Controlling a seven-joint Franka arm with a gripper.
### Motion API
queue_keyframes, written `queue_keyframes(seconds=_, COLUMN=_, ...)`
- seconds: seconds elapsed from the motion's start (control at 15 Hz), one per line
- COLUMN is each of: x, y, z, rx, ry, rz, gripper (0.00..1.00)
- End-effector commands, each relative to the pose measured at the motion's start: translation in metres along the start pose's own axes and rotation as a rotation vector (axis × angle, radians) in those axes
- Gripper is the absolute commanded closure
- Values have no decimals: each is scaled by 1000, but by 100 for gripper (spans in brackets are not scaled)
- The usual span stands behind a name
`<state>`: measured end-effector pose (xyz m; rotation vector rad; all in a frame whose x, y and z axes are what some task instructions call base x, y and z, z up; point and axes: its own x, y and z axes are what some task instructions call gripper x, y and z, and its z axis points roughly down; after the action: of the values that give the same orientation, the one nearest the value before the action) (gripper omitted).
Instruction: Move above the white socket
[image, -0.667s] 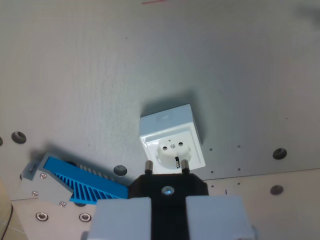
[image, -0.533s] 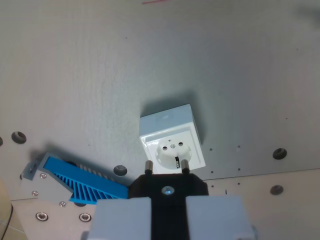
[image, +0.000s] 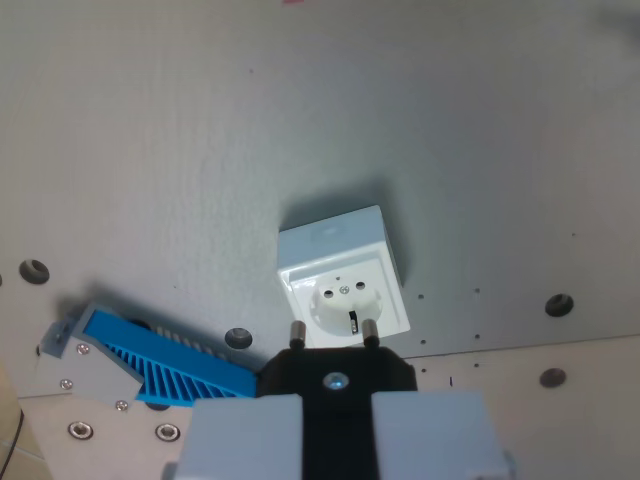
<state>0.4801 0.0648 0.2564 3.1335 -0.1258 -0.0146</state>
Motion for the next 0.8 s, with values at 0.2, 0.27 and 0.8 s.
queue_keyframes(seconds=0.2, x=-7, y=1, z=14, rx=7, ry=27, rz=-64, gripper=100)
queue_keyframes(seconds=0.27, x=-9, y=1, z=17, rx=8, ry=34, rz=-72, gripper=100)
queue_keyframes(seconds=0.8, x=-35, y=4, z=57, rx=8, ry=63, rz=-161, gripper=100)
